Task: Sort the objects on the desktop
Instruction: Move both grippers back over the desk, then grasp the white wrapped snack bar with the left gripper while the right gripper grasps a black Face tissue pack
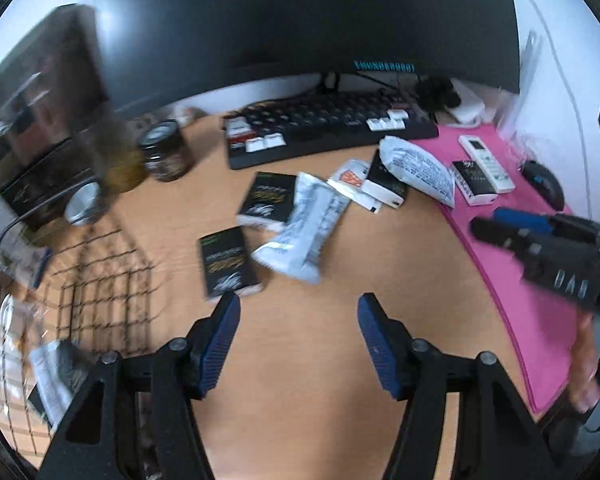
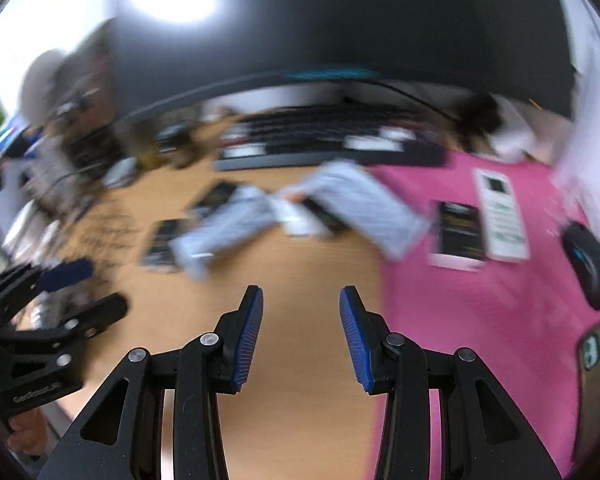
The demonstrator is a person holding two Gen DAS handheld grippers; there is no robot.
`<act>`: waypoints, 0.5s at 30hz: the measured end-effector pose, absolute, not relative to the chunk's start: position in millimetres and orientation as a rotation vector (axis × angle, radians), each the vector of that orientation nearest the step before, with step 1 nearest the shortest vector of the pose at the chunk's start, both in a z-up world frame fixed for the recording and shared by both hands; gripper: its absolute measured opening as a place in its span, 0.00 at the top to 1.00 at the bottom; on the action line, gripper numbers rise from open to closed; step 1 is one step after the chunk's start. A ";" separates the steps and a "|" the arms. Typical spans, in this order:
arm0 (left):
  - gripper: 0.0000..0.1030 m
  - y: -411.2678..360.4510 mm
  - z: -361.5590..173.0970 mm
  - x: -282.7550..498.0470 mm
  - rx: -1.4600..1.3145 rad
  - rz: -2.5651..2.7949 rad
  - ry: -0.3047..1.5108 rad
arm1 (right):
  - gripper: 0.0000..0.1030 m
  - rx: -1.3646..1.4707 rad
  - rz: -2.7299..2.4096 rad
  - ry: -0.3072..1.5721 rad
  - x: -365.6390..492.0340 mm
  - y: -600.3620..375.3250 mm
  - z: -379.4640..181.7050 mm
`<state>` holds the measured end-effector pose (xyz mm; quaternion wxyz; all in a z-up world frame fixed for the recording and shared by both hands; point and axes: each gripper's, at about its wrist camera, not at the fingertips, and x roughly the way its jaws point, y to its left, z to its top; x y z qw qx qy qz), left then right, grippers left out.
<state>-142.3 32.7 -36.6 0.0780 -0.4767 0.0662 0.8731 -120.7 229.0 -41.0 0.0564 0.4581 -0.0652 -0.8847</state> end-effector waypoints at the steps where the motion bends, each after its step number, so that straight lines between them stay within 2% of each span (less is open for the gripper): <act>1: 0.35 36.7 -39.9 -149.7 -1.435 2.611 0.205 | 0.61 1.408 -2.697 -0.221 -126.0 241.5 -44.7; 6: 0.35 49.2 -57.8 -188.0 -1.487 2.590 0.231 | 0.61 1.500 -2.726 -0.306 -154.4 291.9 -62.5; 15: 0.35 49.9 -81.1 -229.1 -1.554 2.570 0.230 | 0.59 1.563 -2.784 -0.207 -193.1 297.0 -76.9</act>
